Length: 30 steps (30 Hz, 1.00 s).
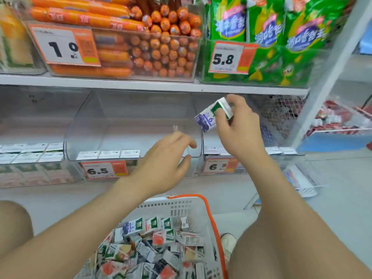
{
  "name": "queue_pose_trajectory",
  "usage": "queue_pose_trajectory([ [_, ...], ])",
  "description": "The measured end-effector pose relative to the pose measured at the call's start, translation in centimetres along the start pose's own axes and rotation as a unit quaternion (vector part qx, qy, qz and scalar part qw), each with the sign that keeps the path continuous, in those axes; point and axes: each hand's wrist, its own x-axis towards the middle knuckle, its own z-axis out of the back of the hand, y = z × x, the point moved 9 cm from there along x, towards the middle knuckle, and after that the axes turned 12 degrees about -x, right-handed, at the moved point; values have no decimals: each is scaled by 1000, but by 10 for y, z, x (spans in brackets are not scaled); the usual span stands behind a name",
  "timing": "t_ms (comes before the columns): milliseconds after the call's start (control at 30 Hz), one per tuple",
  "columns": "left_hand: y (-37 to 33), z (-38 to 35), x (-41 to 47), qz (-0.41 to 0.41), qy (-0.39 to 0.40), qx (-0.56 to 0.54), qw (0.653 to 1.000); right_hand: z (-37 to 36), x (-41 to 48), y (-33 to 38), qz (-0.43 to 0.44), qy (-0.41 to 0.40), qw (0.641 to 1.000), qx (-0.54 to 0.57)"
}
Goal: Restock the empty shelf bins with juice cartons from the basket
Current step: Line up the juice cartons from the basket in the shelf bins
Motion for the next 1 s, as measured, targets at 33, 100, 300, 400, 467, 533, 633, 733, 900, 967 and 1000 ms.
queue_pose_trajectory([
  [33,-2,-9,1,-7,15,10,1000,-3,5,-6,21,9,999,-24],
  [100,-4,-26,0,-17,40,25,999,-17,14,-20,40,55,994,-88],
  [300,6,-49,-5,-2,67,30,997,-96,22,-54,80,272,933,-220],
  [400,10,-52,-8,-8,70,47,996,-119,16,-54,103,350,903,-226],
  [467,11,-54,-11,-25,77,83,993,-121,17,-53,103,380,896,-207],
  [533,13,-55,-12,-30,81,111,990,-117,20,-55,101,399,891,-192],
  [633,14,-56,-12,-33,78,142,986,-114,22,-59,91,415,885,-192],
  [733,12,-58,-13,-32,80,167,982,-122,13,-65,63,457,865,-199],
  [900,18,-58,-18,-20,102,124,987,-115,-2,-62,38,439,879,-182],
  [967,22,-48,-22,-16,74,73,994,-103,-4,-55,48,369,909,-191],
  [1000,22,-42,-25,-26,46,60,997,-95,-6,-47,61,324,925,-190],
])
